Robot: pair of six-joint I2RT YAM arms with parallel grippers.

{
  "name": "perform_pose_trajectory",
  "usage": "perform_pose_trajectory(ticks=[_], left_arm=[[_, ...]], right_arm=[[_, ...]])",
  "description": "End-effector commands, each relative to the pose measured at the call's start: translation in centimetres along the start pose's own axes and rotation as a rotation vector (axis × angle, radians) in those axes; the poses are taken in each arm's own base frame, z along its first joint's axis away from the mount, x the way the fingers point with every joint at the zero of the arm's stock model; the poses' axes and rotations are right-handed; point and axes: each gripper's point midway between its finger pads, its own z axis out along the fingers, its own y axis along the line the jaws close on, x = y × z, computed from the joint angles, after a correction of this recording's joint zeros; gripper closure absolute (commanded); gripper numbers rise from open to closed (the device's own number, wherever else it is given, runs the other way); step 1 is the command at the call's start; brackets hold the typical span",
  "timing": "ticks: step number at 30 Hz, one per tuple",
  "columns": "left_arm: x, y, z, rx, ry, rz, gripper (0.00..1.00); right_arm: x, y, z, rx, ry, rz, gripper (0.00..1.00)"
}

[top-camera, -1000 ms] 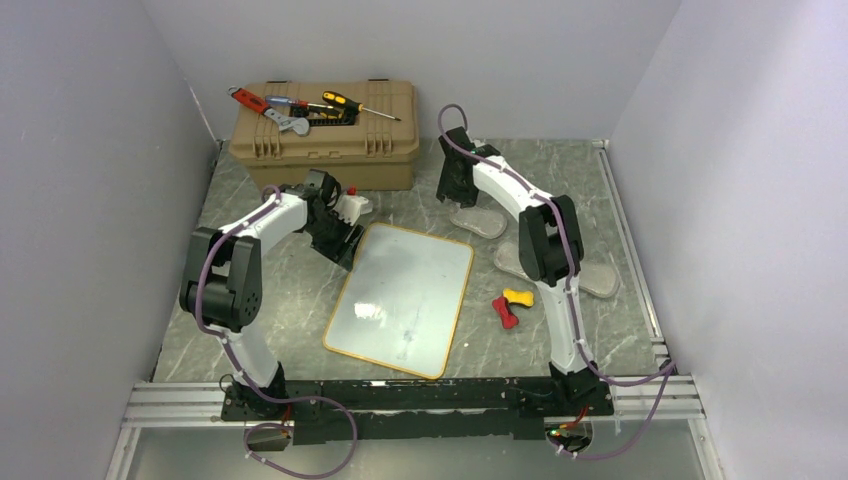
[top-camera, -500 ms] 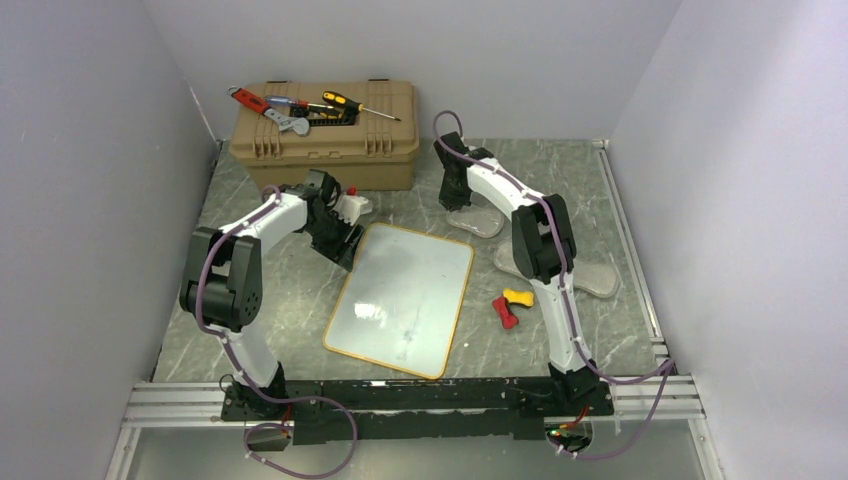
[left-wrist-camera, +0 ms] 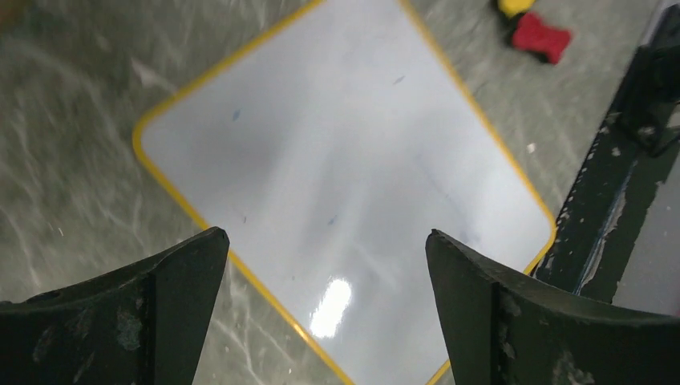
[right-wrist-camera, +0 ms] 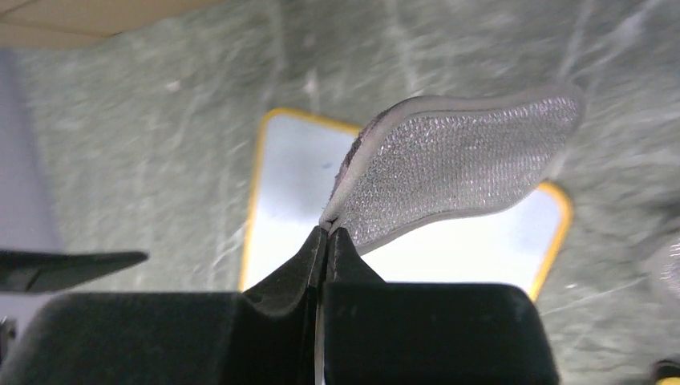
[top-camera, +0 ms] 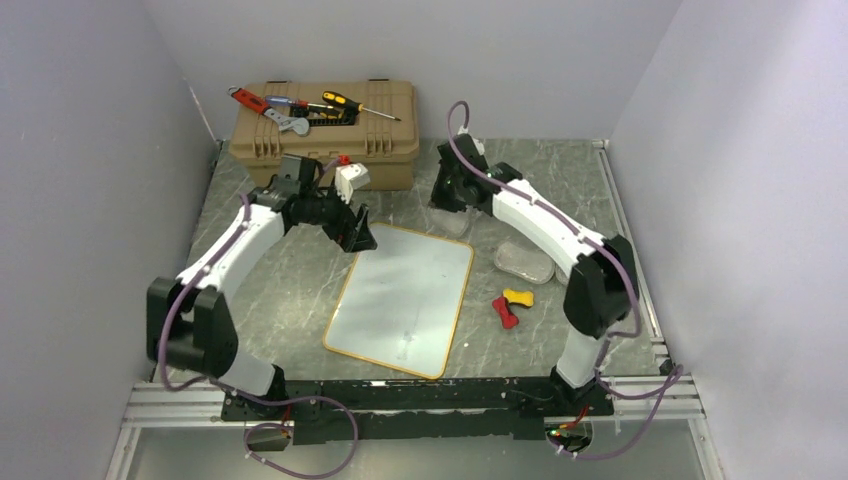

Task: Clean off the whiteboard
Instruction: Pick up the whiteboard eraser from the center of the board.

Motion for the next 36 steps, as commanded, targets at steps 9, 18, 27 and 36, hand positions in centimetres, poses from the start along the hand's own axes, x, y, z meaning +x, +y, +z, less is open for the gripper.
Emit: perform_pose_trajectory(ticks=[9, 18, 27, 36], left_arm=[[-2.3, -6.6, -2.0, 0.282, -0.202, 0.16, 0.0], [-1.8, -7.0, -2.2, 0.293, -0.214, 0.21, 0.01], [-2.3, -4.7, -2.3, 0.194, -0.237, 0.172, 0.2], [-2.3, -3.8, -2.8, 0.137, -0.232, 0.138, 1.0]], right_arm=[[4.0, 11.0, -7.9, -0.524, 0.06, 0.211, 1.0], [4.6, 15.1, -12.4, -0.776, 0.1, 0.394, 1.0], [5.5, 16.9, -14.7, -0.855, 0.145, 0.495, 1.0], [6.3, 15.3, -13.2, -0.76, 0.125, 0.474, 0.82]])
